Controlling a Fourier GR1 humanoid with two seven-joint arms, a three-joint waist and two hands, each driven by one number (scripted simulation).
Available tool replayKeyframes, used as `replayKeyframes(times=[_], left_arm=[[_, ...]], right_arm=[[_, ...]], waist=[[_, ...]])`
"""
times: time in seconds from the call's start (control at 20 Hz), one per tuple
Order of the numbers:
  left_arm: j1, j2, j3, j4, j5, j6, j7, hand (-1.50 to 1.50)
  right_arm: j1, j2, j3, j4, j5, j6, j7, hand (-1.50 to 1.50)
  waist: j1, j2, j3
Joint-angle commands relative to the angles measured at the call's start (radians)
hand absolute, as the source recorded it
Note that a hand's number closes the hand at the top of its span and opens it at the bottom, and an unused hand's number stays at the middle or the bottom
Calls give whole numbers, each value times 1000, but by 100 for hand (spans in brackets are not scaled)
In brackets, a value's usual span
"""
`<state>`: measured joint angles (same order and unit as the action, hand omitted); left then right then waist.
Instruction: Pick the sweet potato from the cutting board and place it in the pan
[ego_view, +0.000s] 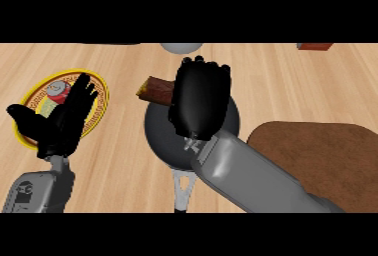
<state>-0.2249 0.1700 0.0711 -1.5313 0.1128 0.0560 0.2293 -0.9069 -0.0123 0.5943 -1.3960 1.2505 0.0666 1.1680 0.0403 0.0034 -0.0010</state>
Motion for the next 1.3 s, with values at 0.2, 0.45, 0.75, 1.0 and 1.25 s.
replayKeyframes(times=[0.2, 0.45, 0.75, 1.0, 1.25], left_arm=[[28, -30, -25, -52, -14, 26, 35, 0], [56, -14, -16, -75, 1, -9, 9, 0], [59, 5, 16, -94, 19, -7, 27, 0], [30, -32, 2, 8, -36, 27, -47, 0], [55, -6, 24, -28, -17, 15, -16, 0]], right_arm=[[76, 12, -55, 203, -51, -326, -54, 150], [19, 12, -45, 443, -107, -426, -60, 150], [125, 12, -151, 417, -256, -489, -49, -150], [157, 12, -59, 478, -373, -617, -148, -150], [197, 8, -154, 394, -331, -826, -283, -150]], waist=[[-13, 2, 2], [5, 4, 1], [-5, 1, 2], [-20, 2, 1], [-37, 0, 2]])
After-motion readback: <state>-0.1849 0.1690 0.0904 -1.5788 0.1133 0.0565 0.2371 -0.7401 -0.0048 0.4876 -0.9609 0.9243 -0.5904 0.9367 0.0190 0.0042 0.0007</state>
